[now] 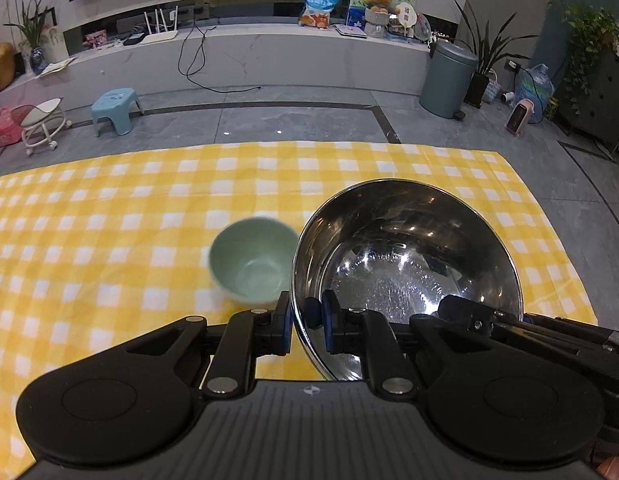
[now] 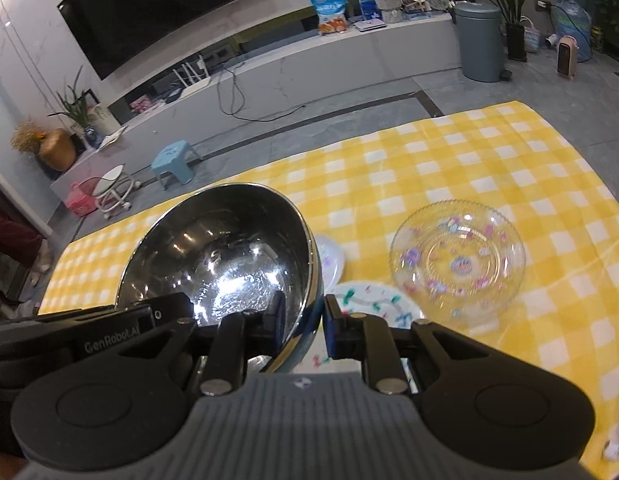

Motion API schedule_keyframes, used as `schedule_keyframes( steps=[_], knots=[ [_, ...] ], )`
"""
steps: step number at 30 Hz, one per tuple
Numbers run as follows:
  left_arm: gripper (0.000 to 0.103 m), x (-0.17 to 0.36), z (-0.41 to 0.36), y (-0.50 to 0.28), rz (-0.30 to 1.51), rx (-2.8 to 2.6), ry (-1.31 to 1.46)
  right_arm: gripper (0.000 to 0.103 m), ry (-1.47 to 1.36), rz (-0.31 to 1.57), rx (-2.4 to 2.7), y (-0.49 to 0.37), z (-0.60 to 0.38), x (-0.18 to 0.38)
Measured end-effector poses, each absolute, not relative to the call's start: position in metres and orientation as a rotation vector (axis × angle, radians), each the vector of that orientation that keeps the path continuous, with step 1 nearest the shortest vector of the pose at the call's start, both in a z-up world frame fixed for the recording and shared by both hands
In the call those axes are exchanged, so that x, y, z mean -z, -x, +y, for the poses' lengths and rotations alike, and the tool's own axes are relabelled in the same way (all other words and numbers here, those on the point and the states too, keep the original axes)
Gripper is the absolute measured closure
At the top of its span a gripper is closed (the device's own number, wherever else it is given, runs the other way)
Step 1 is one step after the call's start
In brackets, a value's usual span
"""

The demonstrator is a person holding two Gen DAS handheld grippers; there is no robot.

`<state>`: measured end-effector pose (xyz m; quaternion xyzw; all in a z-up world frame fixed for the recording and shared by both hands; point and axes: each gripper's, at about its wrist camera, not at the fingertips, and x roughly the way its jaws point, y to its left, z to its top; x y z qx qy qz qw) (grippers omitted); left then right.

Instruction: Organize plates and bowls

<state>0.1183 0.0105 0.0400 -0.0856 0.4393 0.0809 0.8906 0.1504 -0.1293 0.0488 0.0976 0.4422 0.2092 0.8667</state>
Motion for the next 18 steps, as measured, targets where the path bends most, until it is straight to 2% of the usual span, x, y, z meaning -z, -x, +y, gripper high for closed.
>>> schedule_keyframes(
  steps=[11, 18],
  knots=[
    [0.086, -0.041, 0.003, -0.071, 0.910, -0.166, 0.183, 0.085, -0.231, 0.902, -0.472, -0.096, -0.144, -0.057],
    [0.085, -0.032, 0.006, -0.049, 0.972, -0.181, 0.183, 0.085, -0.201, 0.944, -0.491, -0.070, -0.142, -0.049]
  ],
)
